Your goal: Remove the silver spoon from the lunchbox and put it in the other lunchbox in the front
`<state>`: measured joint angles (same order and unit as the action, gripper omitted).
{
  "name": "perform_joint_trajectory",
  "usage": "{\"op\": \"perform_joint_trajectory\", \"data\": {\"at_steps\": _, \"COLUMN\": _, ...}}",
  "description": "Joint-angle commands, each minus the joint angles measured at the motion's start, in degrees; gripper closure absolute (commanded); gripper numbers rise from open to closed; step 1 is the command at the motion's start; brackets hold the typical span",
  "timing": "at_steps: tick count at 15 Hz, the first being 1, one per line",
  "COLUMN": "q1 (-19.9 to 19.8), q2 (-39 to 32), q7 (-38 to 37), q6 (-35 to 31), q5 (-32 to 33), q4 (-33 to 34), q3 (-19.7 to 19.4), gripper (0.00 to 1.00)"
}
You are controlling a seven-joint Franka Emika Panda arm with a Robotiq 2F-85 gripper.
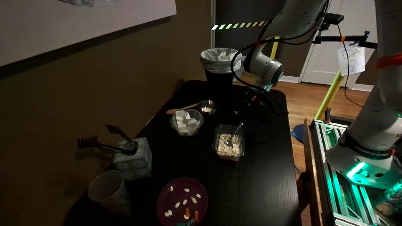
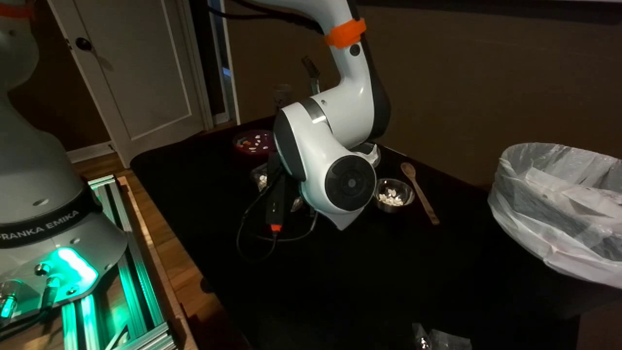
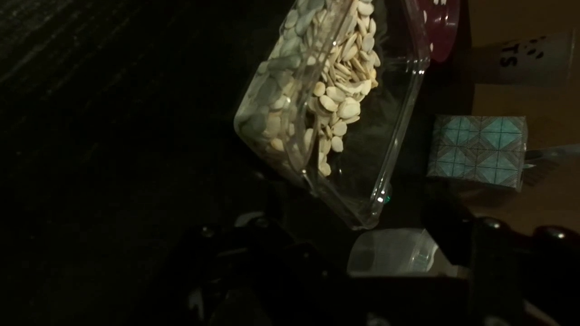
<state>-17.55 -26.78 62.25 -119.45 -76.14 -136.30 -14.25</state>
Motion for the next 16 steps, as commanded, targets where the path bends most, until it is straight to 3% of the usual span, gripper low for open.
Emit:
{"op": "perform_joint_trajectory", "data": {"at_steps": 1, "q1": 0.6, "q2": -1.1, "q7": 1.1, "q6": -1.5, "q5": -1.8, "q4": 0.6, "q3": 0.2, "gripper": 0.26}}
{"op": "perform_joint_trajectory", "data": {"at_steps": 16, "q1": 0.6, "q2": -1.9, "q7": 0.9, "q6": -1.6, "q5": -2.3, "q4": 1.7, "q3": 0.2, "gripper": 0.26}}
